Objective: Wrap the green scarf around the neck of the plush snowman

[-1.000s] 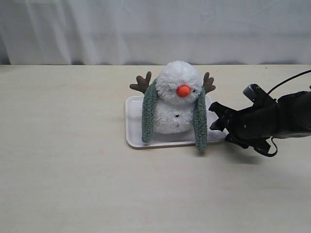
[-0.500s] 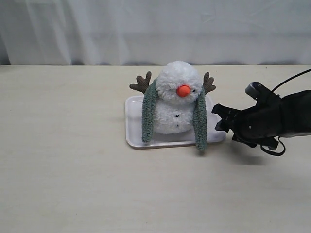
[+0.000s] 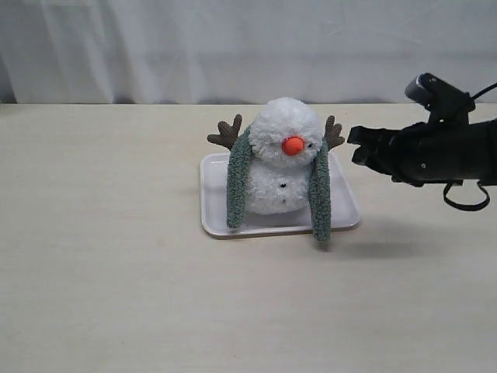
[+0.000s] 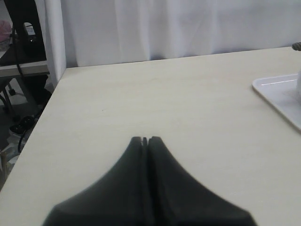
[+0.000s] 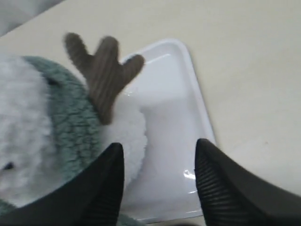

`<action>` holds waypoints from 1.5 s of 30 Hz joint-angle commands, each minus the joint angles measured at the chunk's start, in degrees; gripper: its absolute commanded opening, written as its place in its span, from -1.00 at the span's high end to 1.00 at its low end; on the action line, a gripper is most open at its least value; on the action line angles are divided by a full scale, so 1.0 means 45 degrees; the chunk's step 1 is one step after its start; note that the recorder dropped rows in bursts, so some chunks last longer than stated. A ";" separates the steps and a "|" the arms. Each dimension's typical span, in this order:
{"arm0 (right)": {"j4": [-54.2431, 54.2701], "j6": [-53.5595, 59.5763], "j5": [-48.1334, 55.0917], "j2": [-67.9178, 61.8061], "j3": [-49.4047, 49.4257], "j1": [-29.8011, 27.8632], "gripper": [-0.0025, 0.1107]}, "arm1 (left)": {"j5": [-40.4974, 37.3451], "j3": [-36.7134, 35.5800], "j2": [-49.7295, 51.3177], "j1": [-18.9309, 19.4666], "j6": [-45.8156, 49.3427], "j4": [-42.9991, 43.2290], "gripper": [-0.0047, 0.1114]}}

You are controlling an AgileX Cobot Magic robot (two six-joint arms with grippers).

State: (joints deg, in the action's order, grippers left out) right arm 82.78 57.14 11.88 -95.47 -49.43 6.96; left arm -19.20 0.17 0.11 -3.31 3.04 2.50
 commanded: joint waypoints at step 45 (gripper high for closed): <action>-1.0882 -0.8853 0.1354 -0.3709 -0.3879 0.5298 -0.01 | 0.0149 -0.0038 -0.0025 -0.0034 -0.0031 -0.0030 0.92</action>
State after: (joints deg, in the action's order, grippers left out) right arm 34.19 17.40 15.74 -111.62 -64.92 30.72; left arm -19.20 0.17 0.11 -3.31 3.04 2.50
